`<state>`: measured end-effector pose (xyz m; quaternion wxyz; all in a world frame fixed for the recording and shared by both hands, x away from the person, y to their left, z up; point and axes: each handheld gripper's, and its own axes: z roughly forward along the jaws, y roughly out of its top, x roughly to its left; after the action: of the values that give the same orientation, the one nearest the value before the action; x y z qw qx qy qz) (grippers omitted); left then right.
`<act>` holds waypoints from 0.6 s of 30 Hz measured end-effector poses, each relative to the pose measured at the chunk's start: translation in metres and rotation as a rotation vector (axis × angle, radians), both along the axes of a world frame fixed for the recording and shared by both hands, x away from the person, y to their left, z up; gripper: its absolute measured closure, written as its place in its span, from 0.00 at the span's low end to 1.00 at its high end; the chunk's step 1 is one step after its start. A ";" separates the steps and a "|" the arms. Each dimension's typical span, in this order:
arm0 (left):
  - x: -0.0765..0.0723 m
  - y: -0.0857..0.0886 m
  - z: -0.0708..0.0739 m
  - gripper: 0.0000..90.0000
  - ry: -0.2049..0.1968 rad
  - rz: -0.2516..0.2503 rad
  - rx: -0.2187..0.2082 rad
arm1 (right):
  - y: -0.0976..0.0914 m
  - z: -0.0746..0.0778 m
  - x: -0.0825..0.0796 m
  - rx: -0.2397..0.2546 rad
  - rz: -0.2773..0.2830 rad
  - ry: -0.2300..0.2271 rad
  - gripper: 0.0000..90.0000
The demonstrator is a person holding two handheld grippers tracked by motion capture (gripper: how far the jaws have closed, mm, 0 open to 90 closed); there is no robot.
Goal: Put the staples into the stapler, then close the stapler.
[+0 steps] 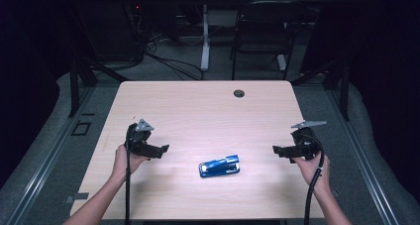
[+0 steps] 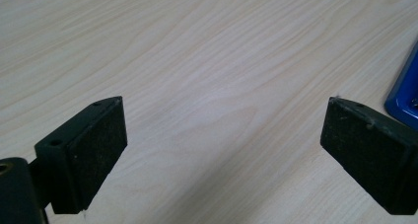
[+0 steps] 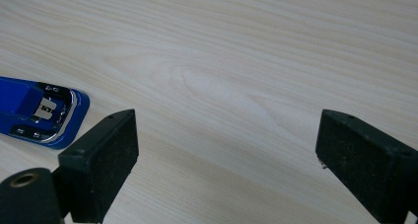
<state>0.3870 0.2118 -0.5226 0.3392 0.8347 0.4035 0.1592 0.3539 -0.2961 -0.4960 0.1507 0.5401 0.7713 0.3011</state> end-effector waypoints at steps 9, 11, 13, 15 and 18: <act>0.006 0.010 -0.003 0.03 0.014 0.033 -0.013 | -0.001 -0.001 0.002 -0.008 -0.003 0.001 0.10; 0.006 0.010 -0.002 0.03 0.009 0.033 -0.011 | -0.001 -0.001 0.002 -0.008 -0.006 0.001 0.10; 0.006 0.010 -0.002 0.03 0.009 0.033 -0.010 | -0.001 -0.001 0.002 -0.010 -0.006 0.002 0.10; 0.006 0.010 -0.003 0.03 0.013 0.034 -0.012 | -0.001 -0.001 0.002 -0.006 -0.004 0.007 0.10; 0.007 0.012 -0.005 0.03 0.020 0.039 -0.010 | -0.002 -0.002 0.003 -0.011 -0.012 0.011 0.10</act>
<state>0.3936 0.2237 -0.5271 0.3362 0.8266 0.4237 0.1555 0.3565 -0.2985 -0.4980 0.1510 0.5455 0.7705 0.2930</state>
